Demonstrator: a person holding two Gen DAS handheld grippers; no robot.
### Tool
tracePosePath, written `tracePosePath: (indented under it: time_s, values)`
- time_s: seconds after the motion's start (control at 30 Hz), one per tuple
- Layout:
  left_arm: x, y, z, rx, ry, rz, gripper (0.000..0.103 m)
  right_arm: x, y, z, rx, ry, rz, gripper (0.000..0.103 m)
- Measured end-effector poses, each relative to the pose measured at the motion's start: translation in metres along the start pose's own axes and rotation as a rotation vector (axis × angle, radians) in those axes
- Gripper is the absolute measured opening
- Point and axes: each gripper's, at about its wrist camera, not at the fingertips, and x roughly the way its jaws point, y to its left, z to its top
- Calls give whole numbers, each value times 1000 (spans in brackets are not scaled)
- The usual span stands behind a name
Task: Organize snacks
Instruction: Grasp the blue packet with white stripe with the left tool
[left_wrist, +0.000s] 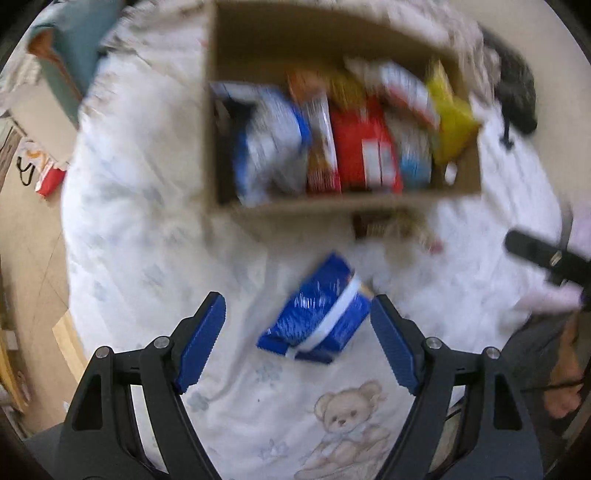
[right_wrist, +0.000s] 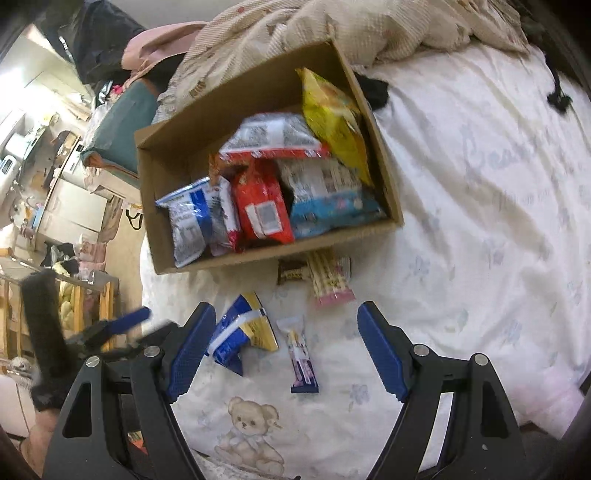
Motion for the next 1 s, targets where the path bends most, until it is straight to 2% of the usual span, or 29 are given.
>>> tracePosePath:
  time_s: [0.2,0.3,0.57,0.6,0.63,0.67,0.77,0.87,1.0]
  values:
    - [47,-24,-6,106,132,0,78,14,-17,-7,52,31,-21,82]
    - [60,-31,-5,135,143,31,78,16,-24,-4,74,30,-21,82]
    - [70,-45,-9,174,140,42,76,25,-29,1,84,57,-29,82]
    - [69,-47,-9,178,130,43,73,27,-27,1,78,60,-30,82]
    - [68,-48,-10,182,125,42,59,28,-25,0,68,63,-33,82]
    - [68,-52,-8,189,125,37,51,29,-22,0,56,66,-38,82]
    - [65,-54,-8,181,119,23,39,32,-15,-1,28,71,-53,82]
    - [56,-48,-7,172,102,24,33,37,-9,-3,2,82,-59,82]
    - [40,-38,-6,107,80,-8,28,38,-7,-4,-14,84,-62,82]
